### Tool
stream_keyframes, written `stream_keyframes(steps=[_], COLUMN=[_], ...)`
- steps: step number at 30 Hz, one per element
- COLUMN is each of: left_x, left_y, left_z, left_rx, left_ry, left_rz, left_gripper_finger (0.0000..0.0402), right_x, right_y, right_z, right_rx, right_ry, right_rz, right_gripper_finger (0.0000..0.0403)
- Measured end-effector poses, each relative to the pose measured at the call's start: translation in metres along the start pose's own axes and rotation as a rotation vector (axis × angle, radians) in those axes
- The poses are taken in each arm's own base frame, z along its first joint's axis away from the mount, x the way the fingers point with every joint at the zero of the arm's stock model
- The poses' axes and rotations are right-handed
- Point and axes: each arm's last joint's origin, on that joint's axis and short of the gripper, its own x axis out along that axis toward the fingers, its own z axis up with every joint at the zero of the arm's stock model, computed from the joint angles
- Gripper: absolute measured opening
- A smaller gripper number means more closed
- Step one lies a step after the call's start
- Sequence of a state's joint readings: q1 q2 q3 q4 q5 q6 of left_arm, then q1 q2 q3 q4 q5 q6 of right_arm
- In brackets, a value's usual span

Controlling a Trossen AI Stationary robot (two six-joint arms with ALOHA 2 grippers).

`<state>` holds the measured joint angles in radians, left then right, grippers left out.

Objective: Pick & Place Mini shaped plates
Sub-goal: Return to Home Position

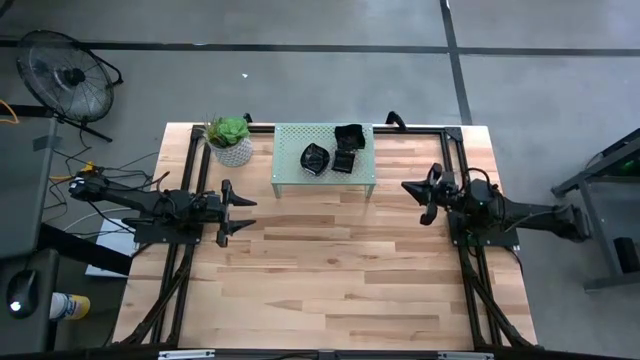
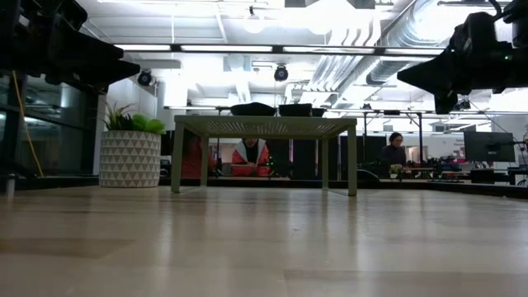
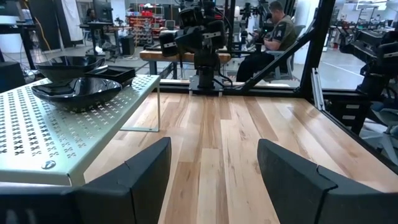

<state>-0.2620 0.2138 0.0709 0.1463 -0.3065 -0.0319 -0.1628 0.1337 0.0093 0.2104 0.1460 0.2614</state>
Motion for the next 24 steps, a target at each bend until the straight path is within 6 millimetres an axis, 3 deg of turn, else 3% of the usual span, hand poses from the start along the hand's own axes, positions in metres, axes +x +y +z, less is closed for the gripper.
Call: stream_keyframes(steps=[5,24], left_x=[0.0000,0.0000], left_y=[0.0000,0.0001], left_z=[0.0000,0.0000], left_rx=[0.000,0.000], left_ry=[0.000,0.000], left_rz=[0.000,0.002], left_gripper_finger=[0.0237,0.0237], right_x=[-0.0001,0.0000], right_y=[-0.0014,-0.0006], right_z=[0.0001,0.0023], right_rx=[-0.018,-0.031], right_ry=[-0.019,-0.040], right_rz=[-0.083,-0.070], right_gripper_finger=[0.0000,0.0011])
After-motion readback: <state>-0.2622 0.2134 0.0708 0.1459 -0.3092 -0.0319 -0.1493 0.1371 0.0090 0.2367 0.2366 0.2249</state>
